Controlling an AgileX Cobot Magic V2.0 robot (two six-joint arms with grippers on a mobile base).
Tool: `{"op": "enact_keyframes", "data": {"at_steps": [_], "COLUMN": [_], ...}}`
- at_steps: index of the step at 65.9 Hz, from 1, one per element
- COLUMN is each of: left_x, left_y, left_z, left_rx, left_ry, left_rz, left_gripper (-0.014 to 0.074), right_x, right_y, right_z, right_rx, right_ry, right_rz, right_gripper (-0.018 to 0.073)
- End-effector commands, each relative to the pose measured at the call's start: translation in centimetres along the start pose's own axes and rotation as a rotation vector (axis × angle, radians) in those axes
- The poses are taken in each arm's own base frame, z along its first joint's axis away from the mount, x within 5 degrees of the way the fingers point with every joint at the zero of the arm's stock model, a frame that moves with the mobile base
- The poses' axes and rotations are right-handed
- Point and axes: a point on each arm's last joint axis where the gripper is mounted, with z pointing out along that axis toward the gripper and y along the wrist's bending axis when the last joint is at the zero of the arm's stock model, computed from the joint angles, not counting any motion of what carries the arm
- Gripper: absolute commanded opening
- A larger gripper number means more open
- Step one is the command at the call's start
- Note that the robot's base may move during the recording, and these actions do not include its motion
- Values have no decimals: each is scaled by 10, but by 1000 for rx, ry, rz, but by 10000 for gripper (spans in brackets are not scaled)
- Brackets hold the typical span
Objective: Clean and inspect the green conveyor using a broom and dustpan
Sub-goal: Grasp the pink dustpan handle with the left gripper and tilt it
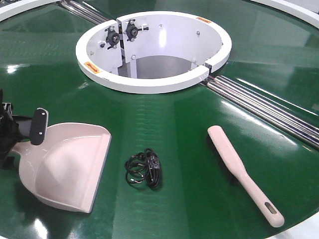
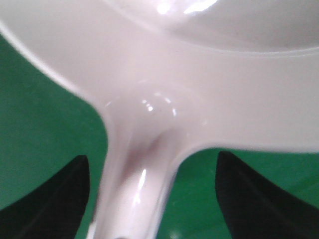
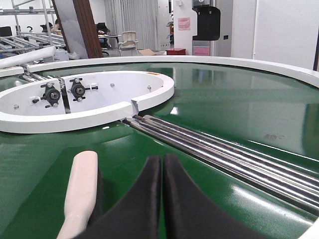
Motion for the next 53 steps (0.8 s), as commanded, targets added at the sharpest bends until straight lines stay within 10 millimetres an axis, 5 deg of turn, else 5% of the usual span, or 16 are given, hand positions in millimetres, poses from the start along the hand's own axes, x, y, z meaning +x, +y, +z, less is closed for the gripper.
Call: {"op": "enact_keyframes", "data": {"at_steps": [1, 15, 35, 53], "left_x": [3, 2, 6, 3], "left_y": [9, 11, 20, 23], "left_z": [-14, -10, -29, -54], "left_rx": [-66, -75, -79, -93], "left_ry": [-12, -3, 2, -28], "left_rz": [-5, 9, -20, -46], "left_gripper": [503, 398, -6, -7], "right_x": [-2, -1, 0, 0], "right_y": [0, 0, 0, 0], "right_z": [-1, -1, -1, -1], "right_rx": [1, 1, 1, 1], "right_ry": [-65, -55, -44, -44], "right_rz": [-8, -7, -7, -7], "right_gripper": [-10, -10, -10, -10]}}
